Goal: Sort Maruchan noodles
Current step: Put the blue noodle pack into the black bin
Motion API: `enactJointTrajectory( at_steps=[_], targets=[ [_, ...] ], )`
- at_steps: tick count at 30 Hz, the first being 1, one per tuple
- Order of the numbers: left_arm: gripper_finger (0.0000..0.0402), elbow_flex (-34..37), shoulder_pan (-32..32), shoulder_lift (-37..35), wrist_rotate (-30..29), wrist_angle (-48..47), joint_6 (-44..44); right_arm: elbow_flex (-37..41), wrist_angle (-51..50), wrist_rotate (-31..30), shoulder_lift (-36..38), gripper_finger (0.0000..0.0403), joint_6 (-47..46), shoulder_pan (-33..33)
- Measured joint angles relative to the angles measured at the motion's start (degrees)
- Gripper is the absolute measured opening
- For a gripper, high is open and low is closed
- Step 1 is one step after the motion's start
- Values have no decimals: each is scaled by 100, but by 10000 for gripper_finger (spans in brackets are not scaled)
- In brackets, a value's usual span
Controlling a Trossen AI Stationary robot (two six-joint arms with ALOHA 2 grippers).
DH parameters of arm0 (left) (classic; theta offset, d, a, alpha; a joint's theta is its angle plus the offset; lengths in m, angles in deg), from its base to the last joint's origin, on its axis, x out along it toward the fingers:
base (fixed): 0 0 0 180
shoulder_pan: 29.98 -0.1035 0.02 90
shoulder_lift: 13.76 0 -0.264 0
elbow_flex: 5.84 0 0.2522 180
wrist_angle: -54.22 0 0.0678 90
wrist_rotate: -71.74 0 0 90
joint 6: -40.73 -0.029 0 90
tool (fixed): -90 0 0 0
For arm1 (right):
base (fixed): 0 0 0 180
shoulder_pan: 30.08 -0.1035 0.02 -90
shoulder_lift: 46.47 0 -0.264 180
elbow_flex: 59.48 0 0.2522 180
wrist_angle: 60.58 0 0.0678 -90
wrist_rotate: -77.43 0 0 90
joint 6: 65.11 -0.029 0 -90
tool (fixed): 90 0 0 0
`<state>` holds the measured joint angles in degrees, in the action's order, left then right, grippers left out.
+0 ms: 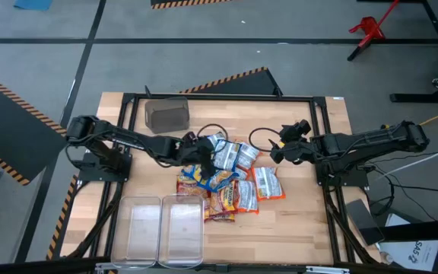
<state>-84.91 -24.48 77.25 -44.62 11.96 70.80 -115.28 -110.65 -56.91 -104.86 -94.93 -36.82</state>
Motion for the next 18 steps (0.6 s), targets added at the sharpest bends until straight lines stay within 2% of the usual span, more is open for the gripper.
enactJointTrajectory(
  at_steps=[6, 13, 18],
  targets=[
    [270, -1125, 7, 586, -280, -1205, 823, 0, -32, 102, 0, 351, -142, 2],
    [270, -2038, 161, 1284, -609, -2606, 1342, 35, -119, 155, 0, 351, -145, 2],
    [270, -2379, 275, 1675, -608, -2832, 1700, 195, -106, 259, 0, 351, -174, 0]
  ],
)
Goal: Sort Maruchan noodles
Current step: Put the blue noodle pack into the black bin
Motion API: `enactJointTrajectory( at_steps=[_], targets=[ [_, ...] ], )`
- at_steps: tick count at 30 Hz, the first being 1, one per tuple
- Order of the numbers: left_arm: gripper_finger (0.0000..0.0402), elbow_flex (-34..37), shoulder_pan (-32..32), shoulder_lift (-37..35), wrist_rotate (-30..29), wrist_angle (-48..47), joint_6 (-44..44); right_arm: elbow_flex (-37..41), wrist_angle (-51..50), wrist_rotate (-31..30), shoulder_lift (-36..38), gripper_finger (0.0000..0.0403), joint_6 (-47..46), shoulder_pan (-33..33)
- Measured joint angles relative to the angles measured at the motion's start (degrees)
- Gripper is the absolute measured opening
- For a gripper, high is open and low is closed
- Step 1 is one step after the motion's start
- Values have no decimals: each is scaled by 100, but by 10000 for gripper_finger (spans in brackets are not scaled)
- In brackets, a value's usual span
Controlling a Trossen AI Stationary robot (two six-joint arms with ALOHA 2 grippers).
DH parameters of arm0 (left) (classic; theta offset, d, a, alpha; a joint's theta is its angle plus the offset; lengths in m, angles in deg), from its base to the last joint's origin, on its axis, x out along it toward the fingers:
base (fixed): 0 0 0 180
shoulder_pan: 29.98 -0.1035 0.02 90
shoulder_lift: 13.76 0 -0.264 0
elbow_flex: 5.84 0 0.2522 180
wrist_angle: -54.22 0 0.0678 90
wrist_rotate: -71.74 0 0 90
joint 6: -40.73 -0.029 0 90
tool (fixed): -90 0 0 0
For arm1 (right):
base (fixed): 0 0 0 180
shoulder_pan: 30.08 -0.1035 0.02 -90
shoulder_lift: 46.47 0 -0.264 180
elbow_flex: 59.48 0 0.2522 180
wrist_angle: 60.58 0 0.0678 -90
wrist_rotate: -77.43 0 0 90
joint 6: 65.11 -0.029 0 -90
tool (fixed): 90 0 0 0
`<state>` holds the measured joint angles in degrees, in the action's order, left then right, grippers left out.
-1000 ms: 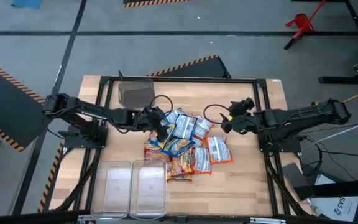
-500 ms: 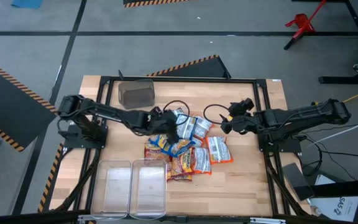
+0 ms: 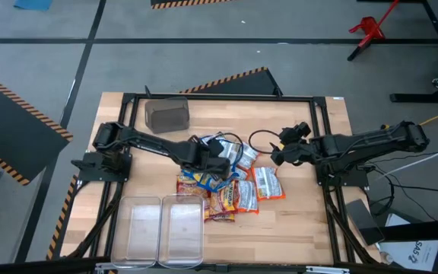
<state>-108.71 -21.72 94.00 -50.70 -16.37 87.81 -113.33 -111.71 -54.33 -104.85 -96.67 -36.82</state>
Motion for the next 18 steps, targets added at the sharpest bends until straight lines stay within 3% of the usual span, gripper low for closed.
enactJointTrajectory(
  at_steps=[18],
  targets=[
    [270, -39, 27, 641, 2, -336, 693, 172, 35, -17, 0, 351, -121, 0]
  ],
)
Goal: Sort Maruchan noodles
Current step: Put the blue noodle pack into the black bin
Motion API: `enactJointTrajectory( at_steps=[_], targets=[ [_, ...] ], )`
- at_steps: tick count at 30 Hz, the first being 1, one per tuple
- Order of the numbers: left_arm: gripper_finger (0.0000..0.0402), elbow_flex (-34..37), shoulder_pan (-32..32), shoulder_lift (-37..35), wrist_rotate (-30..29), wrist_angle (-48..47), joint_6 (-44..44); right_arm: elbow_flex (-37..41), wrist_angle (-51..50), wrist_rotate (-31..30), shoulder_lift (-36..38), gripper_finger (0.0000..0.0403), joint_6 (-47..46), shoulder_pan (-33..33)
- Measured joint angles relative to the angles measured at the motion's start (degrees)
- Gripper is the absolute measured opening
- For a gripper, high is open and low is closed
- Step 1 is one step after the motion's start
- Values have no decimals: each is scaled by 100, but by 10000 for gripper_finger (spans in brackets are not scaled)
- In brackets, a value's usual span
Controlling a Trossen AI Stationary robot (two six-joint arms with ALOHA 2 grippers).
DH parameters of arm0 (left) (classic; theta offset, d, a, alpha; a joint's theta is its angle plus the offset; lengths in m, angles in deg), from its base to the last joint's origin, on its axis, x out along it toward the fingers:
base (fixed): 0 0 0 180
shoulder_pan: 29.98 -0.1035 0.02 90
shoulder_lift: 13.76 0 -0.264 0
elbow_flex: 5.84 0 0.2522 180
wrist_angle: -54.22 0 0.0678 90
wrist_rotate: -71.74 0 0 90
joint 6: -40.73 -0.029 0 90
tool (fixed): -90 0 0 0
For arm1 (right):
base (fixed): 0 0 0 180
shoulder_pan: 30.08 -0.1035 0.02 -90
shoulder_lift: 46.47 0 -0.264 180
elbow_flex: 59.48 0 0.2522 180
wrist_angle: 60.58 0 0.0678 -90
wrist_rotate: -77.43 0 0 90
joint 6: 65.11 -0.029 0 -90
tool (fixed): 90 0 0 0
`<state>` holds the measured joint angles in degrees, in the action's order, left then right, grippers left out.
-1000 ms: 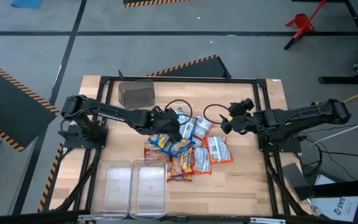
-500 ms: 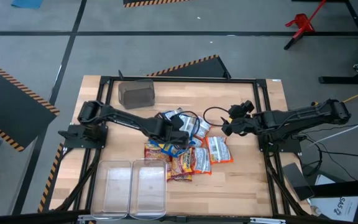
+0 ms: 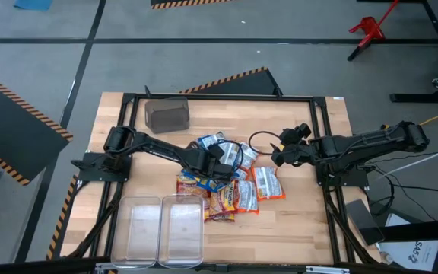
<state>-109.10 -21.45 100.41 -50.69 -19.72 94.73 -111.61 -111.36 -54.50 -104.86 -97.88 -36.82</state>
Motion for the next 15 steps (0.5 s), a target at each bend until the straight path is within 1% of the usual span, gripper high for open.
enactJointTrajectory(
  at_steps=[2, 7, 12, 15],
  targets=[
    [270, 0, 2, -7, 41, -25, 96, 0, 6, 2, 0, 351, 0, 1],
    [270, 0, 83, -1, 460, -22, 265, 0, 5, 11, 0, 351, 0, 1],
    [270, 4, 177, 158, 515, -96, 382, 0, 6, 16, 0, 351, 0, 0],
    [270, 0, 225, 251, 409, -126, 406, 0, 4, 61, 0, 351, 2, 0]
  ],
)
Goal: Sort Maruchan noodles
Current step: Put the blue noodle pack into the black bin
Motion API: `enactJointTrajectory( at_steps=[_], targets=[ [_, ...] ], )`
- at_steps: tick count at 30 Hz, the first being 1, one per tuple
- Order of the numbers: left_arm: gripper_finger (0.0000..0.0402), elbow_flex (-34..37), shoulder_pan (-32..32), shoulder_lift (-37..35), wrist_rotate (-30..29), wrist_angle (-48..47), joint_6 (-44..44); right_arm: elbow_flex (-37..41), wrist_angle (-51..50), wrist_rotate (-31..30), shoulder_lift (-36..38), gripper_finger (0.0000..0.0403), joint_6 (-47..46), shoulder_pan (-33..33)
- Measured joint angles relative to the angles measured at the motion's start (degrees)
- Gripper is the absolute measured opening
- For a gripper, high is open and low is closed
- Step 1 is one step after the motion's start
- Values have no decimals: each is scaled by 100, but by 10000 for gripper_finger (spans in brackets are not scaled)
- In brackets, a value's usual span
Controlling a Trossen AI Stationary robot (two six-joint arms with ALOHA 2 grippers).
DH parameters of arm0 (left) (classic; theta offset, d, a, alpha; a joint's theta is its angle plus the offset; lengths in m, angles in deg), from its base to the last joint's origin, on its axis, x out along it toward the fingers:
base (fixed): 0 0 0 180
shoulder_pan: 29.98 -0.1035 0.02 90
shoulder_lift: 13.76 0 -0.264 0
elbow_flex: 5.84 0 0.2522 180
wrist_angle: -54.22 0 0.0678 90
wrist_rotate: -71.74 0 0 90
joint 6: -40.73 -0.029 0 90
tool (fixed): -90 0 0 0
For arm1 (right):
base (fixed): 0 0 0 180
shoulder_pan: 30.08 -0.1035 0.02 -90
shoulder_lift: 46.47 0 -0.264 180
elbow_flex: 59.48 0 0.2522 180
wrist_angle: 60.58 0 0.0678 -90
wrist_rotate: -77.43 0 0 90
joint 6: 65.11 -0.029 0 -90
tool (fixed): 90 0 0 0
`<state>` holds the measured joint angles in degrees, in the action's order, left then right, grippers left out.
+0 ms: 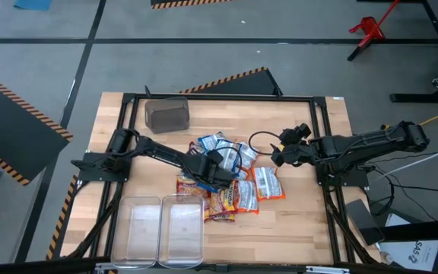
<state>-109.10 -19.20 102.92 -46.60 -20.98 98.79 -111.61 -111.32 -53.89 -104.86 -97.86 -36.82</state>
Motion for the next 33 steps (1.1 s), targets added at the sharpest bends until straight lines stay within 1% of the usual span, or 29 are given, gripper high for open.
enactJointTrajectory(
  at_steps=[5, 10, 17, 27, 31, 33],
  targets=[
    [267, 4, -45, 61, -234, -313, 31, 0, 20, 0, 0, 351, 0, 1],
    [238, 2, -184, 125, -258, -689, 18, 0, 24, -4, 0, 351, 2, 0],
    [173, 6, -218, 145, -239, -676, -142, 0, 22, -4, 0, 351, 2, 0],
    [59, 3, -175, 90, -109, -699, -166, 0, -9, -4, 0, 351, 4, 0],
    [19, -179, -123, 101, -90, -875, -309, 0, -6, -8, 0, 351, 4, 0],
    [7, -305, -99, 101, -90, -862, -449, 0, -4, -8, 0, 351, 4, 2]
  ],
)
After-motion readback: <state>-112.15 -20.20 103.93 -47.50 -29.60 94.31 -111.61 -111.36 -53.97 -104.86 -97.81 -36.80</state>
